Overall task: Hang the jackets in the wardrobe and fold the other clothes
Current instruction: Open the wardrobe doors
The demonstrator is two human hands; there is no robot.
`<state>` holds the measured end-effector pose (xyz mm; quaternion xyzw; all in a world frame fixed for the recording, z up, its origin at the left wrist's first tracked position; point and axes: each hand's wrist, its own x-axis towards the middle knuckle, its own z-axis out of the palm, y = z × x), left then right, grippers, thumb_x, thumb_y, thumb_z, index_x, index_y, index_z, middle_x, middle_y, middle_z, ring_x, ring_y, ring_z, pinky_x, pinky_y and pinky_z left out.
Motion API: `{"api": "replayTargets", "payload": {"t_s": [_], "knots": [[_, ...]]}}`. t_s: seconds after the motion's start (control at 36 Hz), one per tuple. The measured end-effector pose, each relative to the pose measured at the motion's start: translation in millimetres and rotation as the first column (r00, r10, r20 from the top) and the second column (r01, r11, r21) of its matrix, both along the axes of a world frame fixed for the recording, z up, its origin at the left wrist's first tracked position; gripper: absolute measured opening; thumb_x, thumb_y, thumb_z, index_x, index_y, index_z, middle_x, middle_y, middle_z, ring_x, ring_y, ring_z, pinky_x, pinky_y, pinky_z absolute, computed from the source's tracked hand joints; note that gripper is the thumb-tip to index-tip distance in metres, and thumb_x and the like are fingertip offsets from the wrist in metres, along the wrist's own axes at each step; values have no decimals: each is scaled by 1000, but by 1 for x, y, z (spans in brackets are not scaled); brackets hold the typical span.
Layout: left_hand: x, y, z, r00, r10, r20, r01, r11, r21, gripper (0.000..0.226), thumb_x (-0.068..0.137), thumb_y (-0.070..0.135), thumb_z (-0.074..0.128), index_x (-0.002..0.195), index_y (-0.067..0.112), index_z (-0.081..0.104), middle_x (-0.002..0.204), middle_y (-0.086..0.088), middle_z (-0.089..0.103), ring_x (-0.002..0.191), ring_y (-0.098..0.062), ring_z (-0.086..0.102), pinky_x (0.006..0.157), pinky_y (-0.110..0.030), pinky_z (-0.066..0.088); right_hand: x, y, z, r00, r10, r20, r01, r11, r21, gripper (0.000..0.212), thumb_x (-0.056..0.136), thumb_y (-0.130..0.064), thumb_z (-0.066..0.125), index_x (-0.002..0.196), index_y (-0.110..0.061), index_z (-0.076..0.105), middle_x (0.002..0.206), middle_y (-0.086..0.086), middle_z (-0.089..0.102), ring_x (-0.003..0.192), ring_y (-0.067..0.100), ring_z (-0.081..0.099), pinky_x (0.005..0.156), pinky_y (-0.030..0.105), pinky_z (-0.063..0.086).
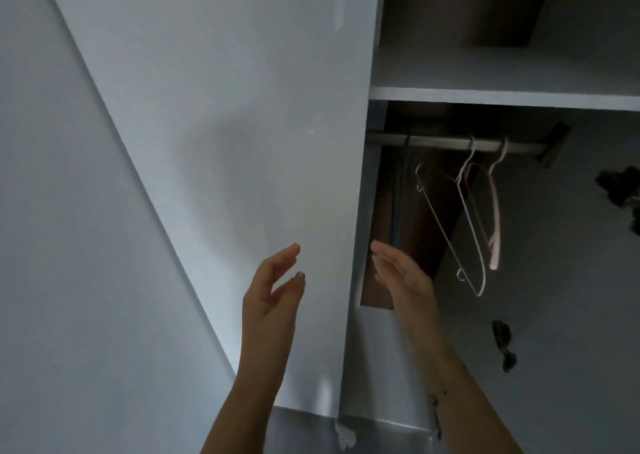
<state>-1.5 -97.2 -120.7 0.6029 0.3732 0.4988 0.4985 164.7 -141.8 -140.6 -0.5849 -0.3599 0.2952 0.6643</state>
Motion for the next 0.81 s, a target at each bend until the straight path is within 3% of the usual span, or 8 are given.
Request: {"api": "replayTargets", "payload": {"t_s": [0.14, 0.19, 0.25, 0.31, 0.42, 0.53, 0.64, 0.81], "knots": [[42, 36, 14, 992, 124, -24, -122, 990, 63, 33, 94, 20, 58, 115, 44, 54, 129, 25, 54, 118, 1, 54, 95, -17, 42, 40, 64, 9, 999, 42, 0, -42, 999, -2, 35, 95, -34, 54, 129, -32, 54, 124, -22, 57, 117, -1, 53, 102, 21, 43], [53, 46, 20, 988, 152, -23, -149, 986, 79, 31, 92, 27, 60, 117, 44, 53, 130, 23, 54, 120, -1, 53, 98, -21, 42, 50, 84, 15, 996, 83, -23, -83, 996, 23, 47, 90, -42, 55, 135, -31, 49, 128, -18, 56, 118, -2, 53, 98, 17, 44], [62, 54, 22, 983, 181, -25, -178, 981, 81, 35, 86, 36, 56, 119, 43, 53, 131, 22, 54, 120, 0, 52, 98, -20, 42, 56, 102, 19, 988, 154, -30, -154, 988, 14, 54, 86, -54, 54, 136, -34, 49, 121, -24, 60, 109, -11, 56, 86, 9, 48], [67, 60, 20, 980, 199, -23, -197, 977, 76, 38, 84, 37, 54, 121, 42, 53, 132, 22, 54, 119, 3, 52, 98, -18, 42, 59, 116, 18, 974, 220, -56, -222, 974, -43, 45, 90, -59, 49, 128, -38, 56, 115, -19, 65, 107, -6, 60, 85, 12, 50], [71, 60, 10, 978, 206, -22, -205, 977, 63, 33, 95, 20, 58, 119, 41, 56, 127, 22, 58, 117, 6, 53, 97, -20, 43, 61, 128, 10, 927, 299, -228, -330, 937, -113, 28, 94, -58, 44, 96, -47, 70, 102, -16, 72, 94, -1, 67, 67, 10, 52], [69, 47, 0, 975, 214, -54, -212, 977, 37, 33, 93, 21, 57, 116, 45, 55, 127, 25, 57, 117, 6, 53, 96, -18, 43, 62, 119, 5, 873, 385, -298, -431, 897, -104, 25, 95, -53, 44, 99, -51, 69, 109, -14, 71, 99, 2, 67, 73, 17, 53], [57, 27, -5, 974, 220, -50, -221, 975, -11, 34, 93, 23, 58, 117, 46, 54, 130, 22, 55, 118, 3, 53, 99, -20, 43, 46, 97, 2, 869, 412, -275, -448, 891, -79, 26, 81, -60, 52, 96, -49, 71, 105, -14, 72, 95, 2, 69, 68, 16, 54], [24, -5, 5, 979, 193, -63, -193, 981, 0, 35, 84, 41, 56, 116, 55, 49, 133, 27, 50, 119, 4, 52, 89, -6, 38, 7, 45, 0, 834, 451, -319, -486, 873, -35, 38, 84, -44, 52, 118, -29, 63, 116, -5, 70, 108, 15, 66, 91, 29, 54]]}}
